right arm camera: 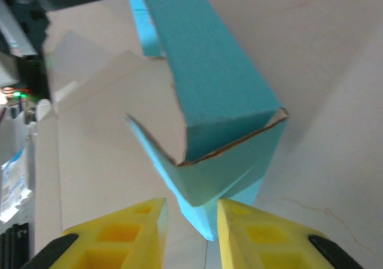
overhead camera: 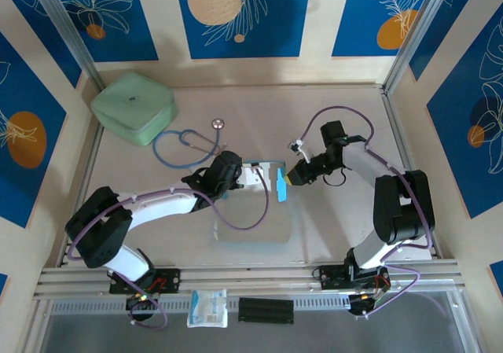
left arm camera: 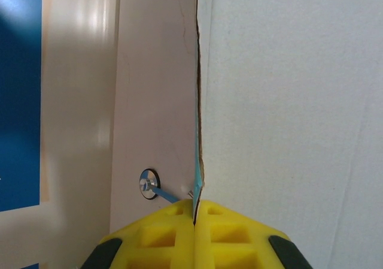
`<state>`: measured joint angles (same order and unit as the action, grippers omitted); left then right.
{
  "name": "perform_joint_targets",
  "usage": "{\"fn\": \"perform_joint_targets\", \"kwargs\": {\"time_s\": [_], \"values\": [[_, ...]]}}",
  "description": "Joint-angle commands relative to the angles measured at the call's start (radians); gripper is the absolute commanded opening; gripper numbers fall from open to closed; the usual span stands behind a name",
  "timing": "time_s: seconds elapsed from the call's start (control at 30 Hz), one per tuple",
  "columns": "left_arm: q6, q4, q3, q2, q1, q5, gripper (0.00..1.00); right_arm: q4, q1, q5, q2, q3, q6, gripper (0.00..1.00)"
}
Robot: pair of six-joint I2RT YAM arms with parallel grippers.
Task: Fold the paper box
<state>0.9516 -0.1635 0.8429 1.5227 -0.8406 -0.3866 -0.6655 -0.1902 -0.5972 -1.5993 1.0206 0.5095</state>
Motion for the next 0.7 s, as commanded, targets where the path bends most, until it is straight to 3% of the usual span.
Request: {"fn": "perform_joint_targets", "kwargs": {"time_s": [0.0,0.67], "values": [[-0.01,-0.004,0.021,0.003,0.003,0.032,0.0,0.057,-0.022,0.118,0.014,-0.006,-0.065,0.31],[-0.067,0.003,0.017,0.012,0.003,0.045,0.0,0.24,-0.201,0.533,0.011,-0.034,-0.29,0.3]]}}
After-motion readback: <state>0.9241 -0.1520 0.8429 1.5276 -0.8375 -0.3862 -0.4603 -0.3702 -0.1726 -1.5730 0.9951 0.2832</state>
